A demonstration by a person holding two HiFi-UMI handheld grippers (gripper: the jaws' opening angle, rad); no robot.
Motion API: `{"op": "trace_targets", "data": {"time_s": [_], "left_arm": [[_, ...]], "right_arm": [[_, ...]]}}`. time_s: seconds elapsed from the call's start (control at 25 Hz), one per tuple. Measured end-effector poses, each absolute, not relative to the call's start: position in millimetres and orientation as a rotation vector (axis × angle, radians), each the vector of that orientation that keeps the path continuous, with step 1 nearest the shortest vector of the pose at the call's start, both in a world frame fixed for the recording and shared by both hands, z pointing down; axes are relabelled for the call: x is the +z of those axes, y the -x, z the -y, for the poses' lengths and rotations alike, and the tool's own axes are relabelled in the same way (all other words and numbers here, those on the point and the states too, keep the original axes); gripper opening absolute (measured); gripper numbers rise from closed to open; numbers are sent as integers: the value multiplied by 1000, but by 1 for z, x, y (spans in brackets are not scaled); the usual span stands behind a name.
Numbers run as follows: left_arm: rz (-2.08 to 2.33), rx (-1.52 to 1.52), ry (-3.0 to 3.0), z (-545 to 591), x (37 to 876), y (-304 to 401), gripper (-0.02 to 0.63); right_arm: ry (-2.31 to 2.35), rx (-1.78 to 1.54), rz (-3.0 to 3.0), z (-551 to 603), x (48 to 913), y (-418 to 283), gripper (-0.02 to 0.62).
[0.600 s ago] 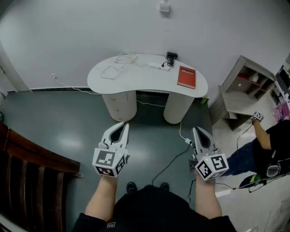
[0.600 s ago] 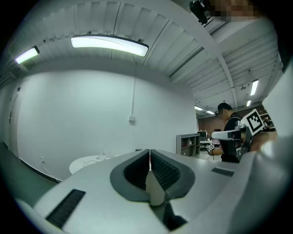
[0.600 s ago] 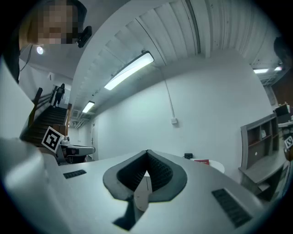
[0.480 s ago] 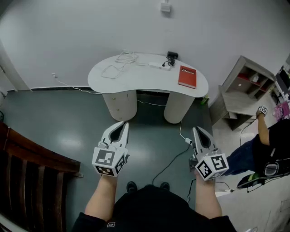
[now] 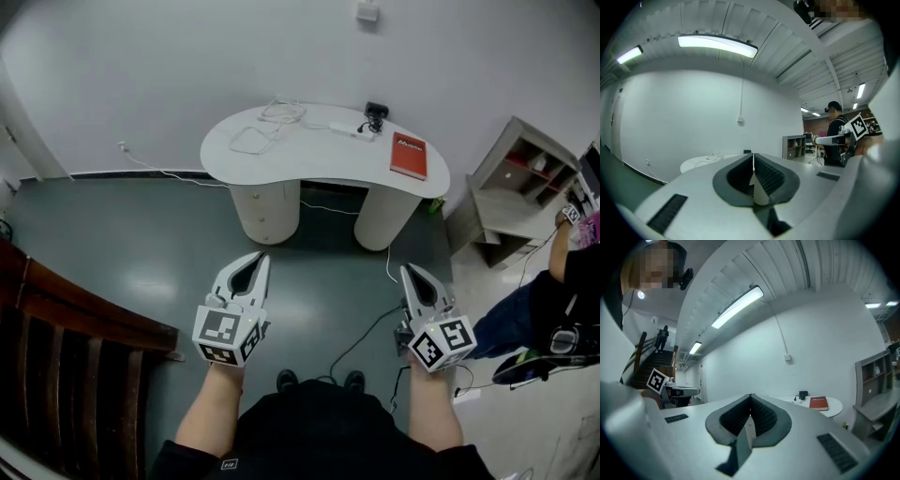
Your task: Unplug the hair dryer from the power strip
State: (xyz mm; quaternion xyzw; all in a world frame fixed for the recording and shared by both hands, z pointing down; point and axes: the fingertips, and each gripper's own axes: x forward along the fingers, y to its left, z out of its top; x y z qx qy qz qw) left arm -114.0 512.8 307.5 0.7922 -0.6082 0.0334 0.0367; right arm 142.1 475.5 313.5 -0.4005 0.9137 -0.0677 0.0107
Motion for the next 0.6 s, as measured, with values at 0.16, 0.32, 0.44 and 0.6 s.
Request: {"op": "trace_targets", "data": {"time_s": [0.16,0.32,0.44,0.6], "left_arm": [[1866,114,-2404,-529,318,153,18],[1866,101,-2370,-541,328,177,18],[1844,90,-2350,-537,334,182,18],[1807,102,-2359,-526,341,176,18]], "right_arm": [[1255,-269,-2857,-489,322,-108,35],[1219,-295,-2867,-498,326,-85,35],[1197,-329,-2868,-495,324,-74,35],[1214,-364,-2863,-480,332,-75,35]]}}
